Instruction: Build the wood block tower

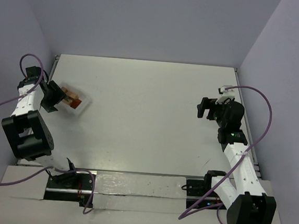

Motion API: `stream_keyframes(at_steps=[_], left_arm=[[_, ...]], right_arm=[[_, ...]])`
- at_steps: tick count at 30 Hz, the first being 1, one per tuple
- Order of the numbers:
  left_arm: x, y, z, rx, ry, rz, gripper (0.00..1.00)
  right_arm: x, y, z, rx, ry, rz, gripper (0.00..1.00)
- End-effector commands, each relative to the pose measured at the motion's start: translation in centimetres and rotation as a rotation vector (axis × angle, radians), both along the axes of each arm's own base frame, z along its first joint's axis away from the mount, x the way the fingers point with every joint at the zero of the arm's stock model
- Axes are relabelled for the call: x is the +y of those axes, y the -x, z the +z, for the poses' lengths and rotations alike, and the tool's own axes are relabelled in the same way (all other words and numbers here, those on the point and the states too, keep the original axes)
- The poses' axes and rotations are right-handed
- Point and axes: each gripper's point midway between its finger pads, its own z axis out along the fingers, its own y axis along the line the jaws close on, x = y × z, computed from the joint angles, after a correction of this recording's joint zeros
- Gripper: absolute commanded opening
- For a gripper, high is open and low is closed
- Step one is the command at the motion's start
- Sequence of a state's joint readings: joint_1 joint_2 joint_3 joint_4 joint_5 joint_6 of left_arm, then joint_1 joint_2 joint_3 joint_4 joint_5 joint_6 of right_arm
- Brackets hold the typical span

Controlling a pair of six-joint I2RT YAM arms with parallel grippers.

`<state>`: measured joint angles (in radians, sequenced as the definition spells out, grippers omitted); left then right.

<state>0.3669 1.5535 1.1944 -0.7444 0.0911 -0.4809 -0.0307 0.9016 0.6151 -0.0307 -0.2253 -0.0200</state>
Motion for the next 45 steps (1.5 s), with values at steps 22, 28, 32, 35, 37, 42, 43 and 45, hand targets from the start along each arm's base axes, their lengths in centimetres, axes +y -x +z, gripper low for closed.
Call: stream_keyframes(at_steps=[22,28,32,35,37,42,43,45], left_arm=[[4.3,-3.5,-3.9,0.078,0.031,0.112,0.51],[4.4,-3.9,-3.4,0.058,0.016,0.092,0.31],[3.9,-4.3,-2.3,0.035,-0.004,0.054,0.02],[3.0,-5.0,-0.9,-0.005,-0.039,0.007,0.00],[2.4,-5.5,0.0,-0.037,-0.072,-0.017,0.00],[-0.2,-7.3,3.4,-0.144,-0.257,-0.126,0.00],[-0.9,-7.6,4.1,-0.162,-0.311,-0.153,0.00],[-3.1,-8.5,4.7,-0.185,-0.433,-0.218,0.00]], right_arm=[[-0.4,-1.0,-0.3,0.011,0.008,-0.016,1.00],[-0.4,-1.1,-0.3,0.012,0.010,-0.015,1.00],[-0.4,-1.1,-0.3,0.012,0.008,-0.014,1.00],[-0.4,-1.1,-0.3,0.011,0.007,-0.013,1.00],[-0.4,-1.1,-0.2,0.010,0.007,-0.013,1.00],[-0.3,-1.1,-0.2,0.009,0.005,-0.009,1.00],[-0.3,-1.1,-0.2,0.009,0.004,-0.009,1.00],[-0.2,-1.1,-0.2,0.012,0.005,-0.007,1.00]])
